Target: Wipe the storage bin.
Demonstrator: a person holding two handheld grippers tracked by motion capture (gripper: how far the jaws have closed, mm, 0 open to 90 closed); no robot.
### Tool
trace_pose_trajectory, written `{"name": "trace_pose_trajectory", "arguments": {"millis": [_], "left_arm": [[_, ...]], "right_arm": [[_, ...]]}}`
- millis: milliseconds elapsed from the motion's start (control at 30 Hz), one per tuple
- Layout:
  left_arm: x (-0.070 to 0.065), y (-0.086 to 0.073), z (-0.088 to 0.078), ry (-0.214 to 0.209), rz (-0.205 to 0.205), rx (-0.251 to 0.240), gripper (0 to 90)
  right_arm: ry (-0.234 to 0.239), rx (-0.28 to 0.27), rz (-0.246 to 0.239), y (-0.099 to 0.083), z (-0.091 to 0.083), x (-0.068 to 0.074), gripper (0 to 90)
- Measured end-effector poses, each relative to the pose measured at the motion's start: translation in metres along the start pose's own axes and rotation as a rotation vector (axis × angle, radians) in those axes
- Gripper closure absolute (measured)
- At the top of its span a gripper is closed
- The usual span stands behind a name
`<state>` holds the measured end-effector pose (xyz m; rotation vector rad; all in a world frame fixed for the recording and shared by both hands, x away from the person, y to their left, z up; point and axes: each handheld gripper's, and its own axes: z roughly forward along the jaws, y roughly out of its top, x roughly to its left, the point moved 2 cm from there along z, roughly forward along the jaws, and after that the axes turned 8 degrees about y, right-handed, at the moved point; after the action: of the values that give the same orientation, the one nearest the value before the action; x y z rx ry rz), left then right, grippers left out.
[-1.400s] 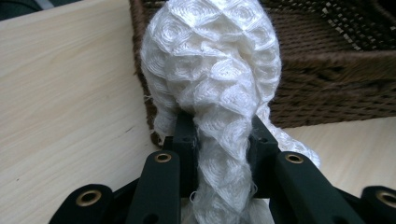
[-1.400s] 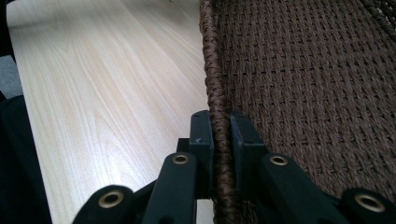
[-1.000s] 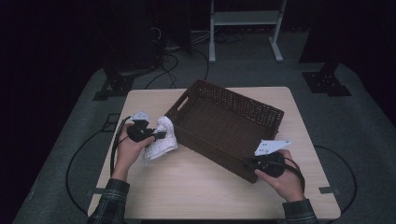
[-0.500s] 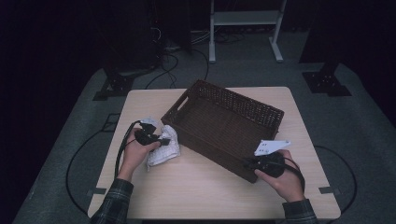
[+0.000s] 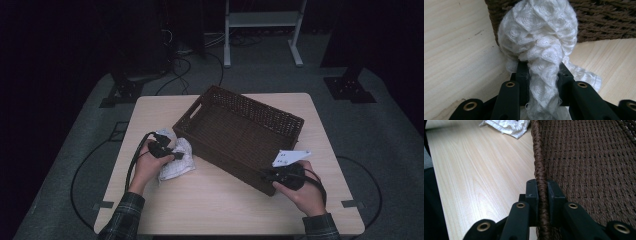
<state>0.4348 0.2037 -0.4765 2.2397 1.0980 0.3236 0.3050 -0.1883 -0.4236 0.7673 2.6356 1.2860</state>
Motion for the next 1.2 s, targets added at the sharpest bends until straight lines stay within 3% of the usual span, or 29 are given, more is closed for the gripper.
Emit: {"name": "trace_pose_trajectory", "arguments": {"millis": [267, 833, 1000, 1200], "left_arm": [[-0.002, 0.002, -0.007, -0.006, -0.001, -0.013, 69.5], [-0.015, 0.017, -0.037, -0.018, 0.038, -0.123, 69.9], [-0.022, 0.023, -0.050, -0.039, 0.044, -0.171, 70.0], [-0.030, 0.027, -0.058, -0.043, 0.066, -0.188, 70.1]], "right_arm": [[0.000, 0.000, 0.001, 0.000, 0.000, 0.000, 80.8], [0.003, 0.001, -0.001, 0.001, 0.001, 0.000, 80.8], [0.005, 0.003, -0.003, 0.001, 0.001, 0.000, 80.8], [0.004, 0.003, -0.004, 0.001, 0.001, -0.001, 80.8]]}}
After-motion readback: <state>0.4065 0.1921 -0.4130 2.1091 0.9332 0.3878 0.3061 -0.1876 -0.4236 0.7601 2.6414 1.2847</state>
